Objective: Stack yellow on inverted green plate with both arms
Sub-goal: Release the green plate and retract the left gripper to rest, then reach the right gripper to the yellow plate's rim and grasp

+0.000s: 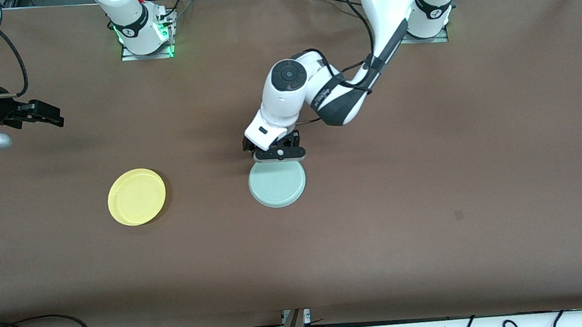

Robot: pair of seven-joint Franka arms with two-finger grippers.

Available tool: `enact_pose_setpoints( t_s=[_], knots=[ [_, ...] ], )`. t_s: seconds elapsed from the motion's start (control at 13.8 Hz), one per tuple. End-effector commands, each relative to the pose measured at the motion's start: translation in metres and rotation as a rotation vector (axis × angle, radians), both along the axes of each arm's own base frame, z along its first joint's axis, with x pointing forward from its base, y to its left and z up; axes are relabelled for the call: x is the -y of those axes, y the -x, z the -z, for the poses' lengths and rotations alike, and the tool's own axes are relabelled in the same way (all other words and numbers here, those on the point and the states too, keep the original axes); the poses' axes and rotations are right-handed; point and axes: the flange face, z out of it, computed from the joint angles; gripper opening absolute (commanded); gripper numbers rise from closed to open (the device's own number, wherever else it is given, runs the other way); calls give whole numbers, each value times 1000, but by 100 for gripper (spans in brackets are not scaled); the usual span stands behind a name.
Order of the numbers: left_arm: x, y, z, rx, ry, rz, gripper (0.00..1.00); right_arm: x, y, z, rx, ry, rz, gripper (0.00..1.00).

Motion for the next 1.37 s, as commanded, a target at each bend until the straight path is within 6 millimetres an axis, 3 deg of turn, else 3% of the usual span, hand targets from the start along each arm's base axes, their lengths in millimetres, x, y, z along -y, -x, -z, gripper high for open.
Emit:
enact_pose_setpoints(
  t_s=[0.0, 0.36, 0.58, 0.72, 1.08, 1.3],
  knots=[
    [-64, -36, -52, 11, -46, -58, 100, 0, -1, -3, 0, -6, 18, 100],
    [-200, -87, -128, 15, -135, -118, 100, 2, -4, 2, 0, -10, 23, 100],
    [-280, -97, -165, -31, -195, -58, 100, 3, -10, 8, 8, -10, 25, 100],
    [-338, -98, -180, -108, -172, -18, 100, 4, -20, 25, 8, -11, 27, 100],
    [-492, -100, -200, -165, -187, 99, 100, 15, -69, 115, 28, -113, 98, 100],
    [-540, -89, -218, -161, -196, 112, 100, 14, -97, 178, 93, -112, 112, 100]
  ],
)
